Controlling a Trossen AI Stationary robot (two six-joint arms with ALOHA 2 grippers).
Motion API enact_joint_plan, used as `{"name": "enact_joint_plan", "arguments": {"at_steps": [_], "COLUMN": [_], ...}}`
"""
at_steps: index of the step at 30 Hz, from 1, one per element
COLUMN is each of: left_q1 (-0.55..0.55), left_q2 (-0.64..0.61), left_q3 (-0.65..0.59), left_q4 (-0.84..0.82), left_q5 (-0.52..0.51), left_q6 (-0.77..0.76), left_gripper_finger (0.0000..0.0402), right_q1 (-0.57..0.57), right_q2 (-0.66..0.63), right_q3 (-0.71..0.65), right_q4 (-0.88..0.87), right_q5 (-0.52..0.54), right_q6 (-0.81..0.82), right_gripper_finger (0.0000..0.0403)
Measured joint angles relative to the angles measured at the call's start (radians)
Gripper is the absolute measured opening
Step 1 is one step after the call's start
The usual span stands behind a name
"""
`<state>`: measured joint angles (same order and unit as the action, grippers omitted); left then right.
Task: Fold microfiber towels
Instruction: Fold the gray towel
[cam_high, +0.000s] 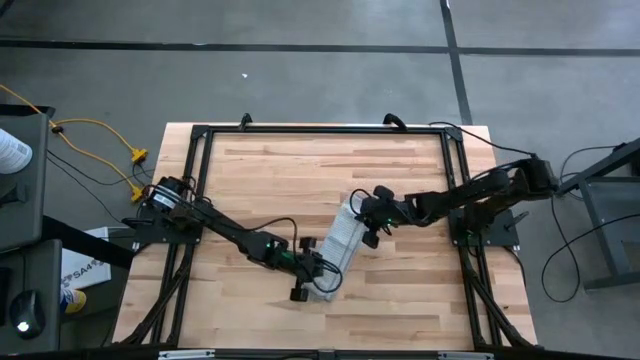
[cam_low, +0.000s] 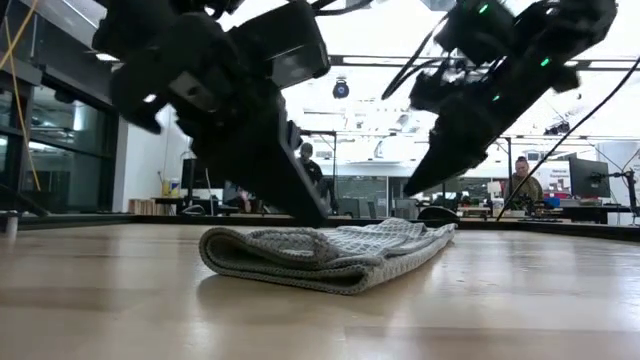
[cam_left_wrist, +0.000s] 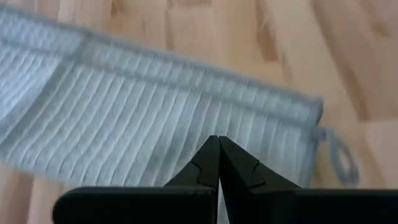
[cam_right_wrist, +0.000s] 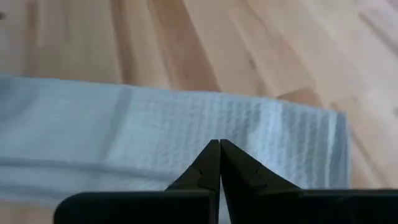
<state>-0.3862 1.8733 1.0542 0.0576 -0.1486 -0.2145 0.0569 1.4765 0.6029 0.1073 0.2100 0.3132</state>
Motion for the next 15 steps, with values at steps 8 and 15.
{"name": "enact_joint_plan", "arguments": {"at_steps": [8, 15], "left_q1": [0.000, 0.000], "left_q2": [-0.094, -0.073], "left_q3": [0.000, -0.002], "left_q4": [-0.242, -0.228], "left_q5": [0.013, 0.040], "left_q6": [-0.079, -0.045], "left_gripper_finger": [0.0000, 0.0000], "right_q1": [0.073, 0.067], "right_q2": [-0.057, -0.029], "right_q3": [0.000, 0.001], "right_q4": [-0.166, -0.180], "right_q5": [0.023, 0.044], "right_q6": [0.113, 0.134], "right_gripper_finger": [0.0002, 0.0002]}}
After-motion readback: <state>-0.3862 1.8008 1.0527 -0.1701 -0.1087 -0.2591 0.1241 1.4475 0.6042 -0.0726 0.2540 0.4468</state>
